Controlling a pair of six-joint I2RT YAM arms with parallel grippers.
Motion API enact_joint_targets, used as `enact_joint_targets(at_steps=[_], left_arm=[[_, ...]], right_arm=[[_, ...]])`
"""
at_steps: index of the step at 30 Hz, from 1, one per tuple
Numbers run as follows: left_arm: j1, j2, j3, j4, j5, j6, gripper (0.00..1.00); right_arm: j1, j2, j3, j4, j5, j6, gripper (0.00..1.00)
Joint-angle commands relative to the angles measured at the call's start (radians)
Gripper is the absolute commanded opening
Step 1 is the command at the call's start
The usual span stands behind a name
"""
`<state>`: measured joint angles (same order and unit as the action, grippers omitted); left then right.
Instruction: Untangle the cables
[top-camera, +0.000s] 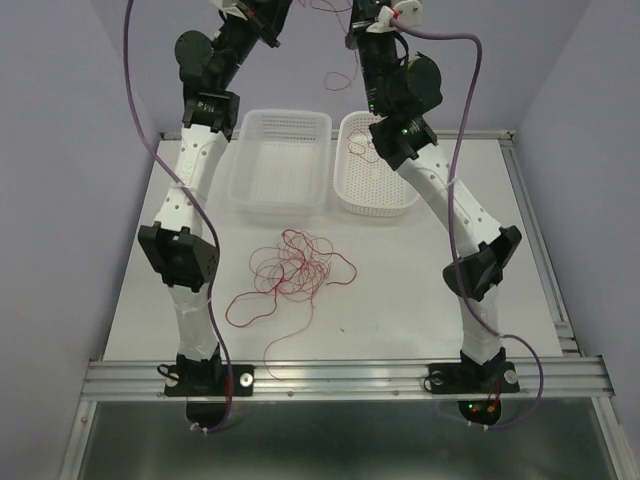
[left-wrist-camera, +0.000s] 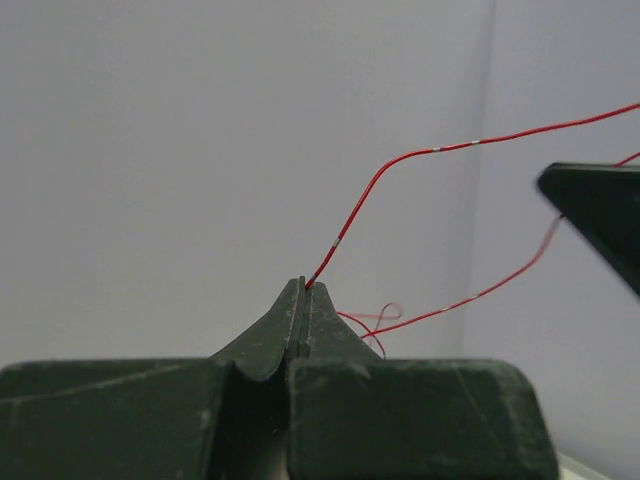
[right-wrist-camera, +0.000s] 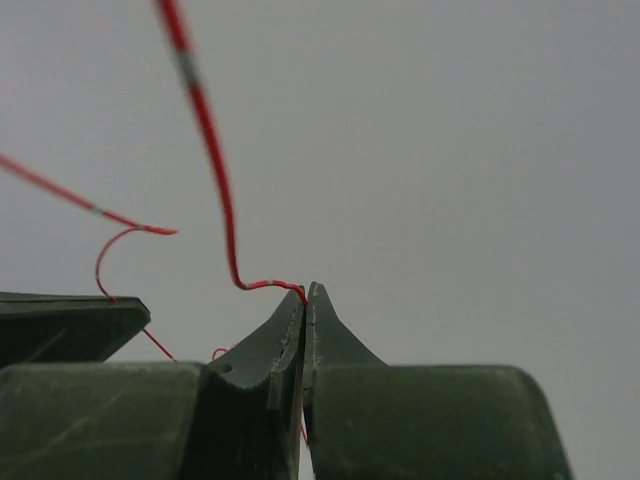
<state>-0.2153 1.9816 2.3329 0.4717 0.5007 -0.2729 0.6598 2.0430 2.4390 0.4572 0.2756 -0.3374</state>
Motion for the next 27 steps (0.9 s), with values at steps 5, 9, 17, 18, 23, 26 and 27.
enact_joint_targets(at_steps=[5,9,17,18,23,26,27], left_arm=[[-0.042,0.252,0.085,0.363,0.087,-0.276,0.00],[-0.074,0.281,-0.028,0.395,0.084,-0.197,0.00],[-0.107,0.411,-0.043,0.384,0.099,-0.180,0.00],[-0.117,0.424,-0.044,0.384,0.113,-0.183,0.00],[-0.159,0.411,-0.135,0.369,0.105,-0.111,0.00],[-0.179,0.425,-0.159,0.315,0.072,-0.046,0.00],[-0.182,0.433,-0.158,0.299,0.065,-0.040,0.00]], right_arm=[[-0.140,-0.029,-0.189,0.047,0.020,0.047,0.01],[-0.199,-0.063,-0.369,0.047,0.014,0.144,0.01],[-0.273,-0.053,-0.584,0.058,0.076,0.267,0.01],[-0.284,-0.056,-0.600,0.058,0.079,0.300,0.00],[-0.333,-0.053,-0.693,0.038,0.083,0.371,0.01],[-0.344,-0.052,-0.751,0.026,0.074,0.403,0.01],[-0.347,-0.052,-0.764,0.017,0.074,0.419,0.01]])
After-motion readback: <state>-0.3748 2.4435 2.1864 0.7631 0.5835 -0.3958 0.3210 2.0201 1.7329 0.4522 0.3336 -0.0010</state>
